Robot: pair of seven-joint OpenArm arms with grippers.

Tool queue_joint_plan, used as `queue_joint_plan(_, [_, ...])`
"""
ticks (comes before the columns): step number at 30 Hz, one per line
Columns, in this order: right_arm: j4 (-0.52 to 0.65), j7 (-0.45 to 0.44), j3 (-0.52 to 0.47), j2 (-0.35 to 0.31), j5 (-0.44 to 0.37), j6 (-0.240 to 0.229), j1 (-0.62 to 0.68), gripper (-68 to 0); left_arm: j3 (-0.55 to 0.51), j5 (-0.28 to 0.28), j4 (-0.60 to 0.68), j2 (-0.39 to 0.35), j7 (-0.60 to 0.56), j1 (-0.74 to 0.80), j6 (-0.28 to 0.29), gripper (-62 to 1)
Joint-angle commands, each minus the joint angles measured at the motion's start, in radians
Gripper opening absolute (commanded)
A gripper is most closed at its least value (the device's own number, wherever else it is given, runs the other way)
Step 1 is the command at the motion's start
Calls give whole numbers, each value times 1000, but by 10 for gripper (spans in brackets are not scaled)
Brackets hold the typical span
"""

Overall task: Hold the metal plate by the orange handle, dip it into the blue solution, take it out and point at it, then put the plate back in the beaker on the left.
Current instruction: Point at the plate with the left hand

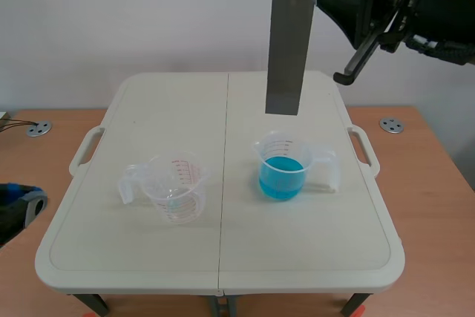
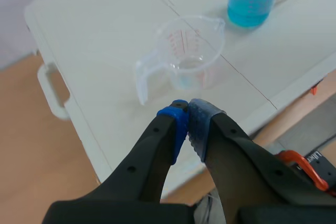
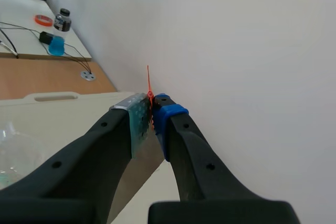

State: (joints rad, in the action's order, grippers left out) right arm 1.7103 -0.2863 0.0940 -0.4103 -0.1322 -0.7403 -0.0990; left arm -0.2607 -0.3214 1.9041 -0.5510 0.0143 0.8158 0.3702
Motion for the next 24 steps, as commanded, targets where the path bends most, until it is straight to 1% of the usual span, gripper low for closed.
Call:
queue_joint_plan(1, [19, -12, -21, -3, -19, -5, -11, -662, 24, -6, 6, -24, 2, -45, 3, -593])
queue_joint_plan(5, [18, 16, -42, -3, -18, -5, -11, -662, 63, -6, 6, -51, 16, -148, 12, -593])
queue_joint_plan(8, [15, 40, -44, -2, -18, -5, -11, -662, 106, 13, 6, -50, 52, -230, 18, -593])
queue_joint_plan(10, [10, 45, -44, -2, -18, -5, -5, -662, 147, 35, 5, -50, 76, -286, 18, -593])
queue_joint_plan(12, [9, 45, -43, 0, -18, -5, 3, -662, 193, 39, -8, -50, 94, -345, 18, -593])
queue_joint_plan(16, [1, 45, -43, 6, -19, -5, 5, -662, 291, 61, -67, -37, 114, -472, 18, -593])
queue_joint_plan(20, [-13, 45, -43, 6, -18, -5, 5, -662, 377, 126, -146, -2, 119, -593, 18, -593])
queue_joint_plan(24, [-18, 44, -43, 6, -18, -5, 5, -662, 443, 166, -240, 44, 118, -706, 18, -593])
